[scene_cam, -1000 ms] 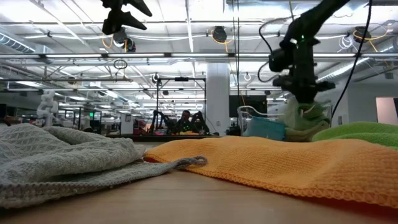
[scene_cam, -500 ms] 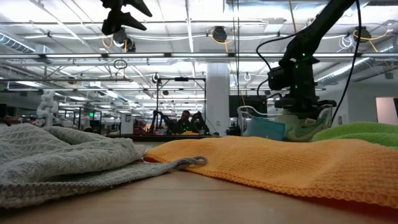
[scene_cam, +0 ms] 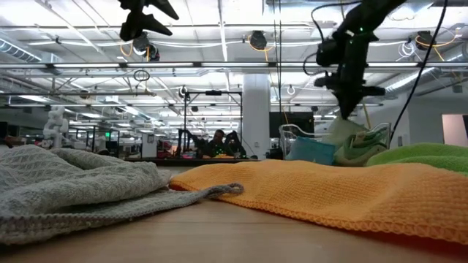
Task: Fold microfiber towels
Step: Put the light green microfiber towel into the transparent bin
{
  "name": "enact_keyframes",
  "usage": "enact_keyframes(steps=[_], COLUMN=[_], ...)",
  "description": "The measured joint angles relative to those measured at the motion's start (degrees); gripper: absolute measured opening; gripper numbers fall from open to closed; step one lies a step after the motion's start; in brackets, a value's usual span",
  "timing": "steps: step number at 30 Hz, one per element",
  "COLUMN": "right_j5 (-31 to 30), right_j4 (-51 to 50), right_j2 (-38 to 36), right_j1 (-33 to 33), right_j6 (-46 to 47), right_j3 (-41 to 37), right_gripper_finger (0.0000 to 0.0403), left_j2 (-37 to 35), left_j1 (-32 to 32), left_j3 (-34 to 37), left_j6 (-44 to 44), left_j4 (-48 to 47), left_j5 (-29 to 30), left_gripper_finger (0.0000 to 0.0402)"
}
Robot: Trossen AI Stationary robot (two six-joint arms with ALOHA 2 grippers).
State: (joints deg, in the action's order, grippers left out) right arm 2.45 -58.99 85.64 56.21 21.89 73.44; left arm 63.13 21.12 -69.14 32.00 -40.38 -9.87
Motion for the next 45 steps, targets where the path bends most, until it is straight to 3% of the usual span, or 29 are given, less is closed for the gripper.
enact_keyframes(steps=[9,13,29,34,45], right_j5=[-2.96,-8.1,-8.76,-8.53,-9.93], right_j4=[0.47,1.71,4.31,4.35,-3.94], right_j2=[5.66,8.94,22.19,20.67,7.78], right_j1=[2.84,3.56,3.3,3.43,3.93], right_j6=[-1.67,-4.49,-8.04,-7.89,-6.53], right_j3=[2.47,2.37,2.35,2.06,1.93], right_gripper_finger=[0.0,0.0,0.0,0.0,0.0], left_j2=[-0.02,-0.02,-0.02,-0.03,-0.02], left_j1=[-0.01,-0.76,-2.16,-2.16,-2.14], left_j3=[0.0,0.0,0.0,0.0,0.0], left_j6=[0.31,1.75,4.25,4.31,2.39], left_j4=[0.01,-0.04,-0.07,-0.07,-0.09], left_j5=[-0.61,-0.63,-0.09,-0.09,-0.09], left_gripper_finger=[0.0175,0.0175,0.0175,0.0175,0.0175])
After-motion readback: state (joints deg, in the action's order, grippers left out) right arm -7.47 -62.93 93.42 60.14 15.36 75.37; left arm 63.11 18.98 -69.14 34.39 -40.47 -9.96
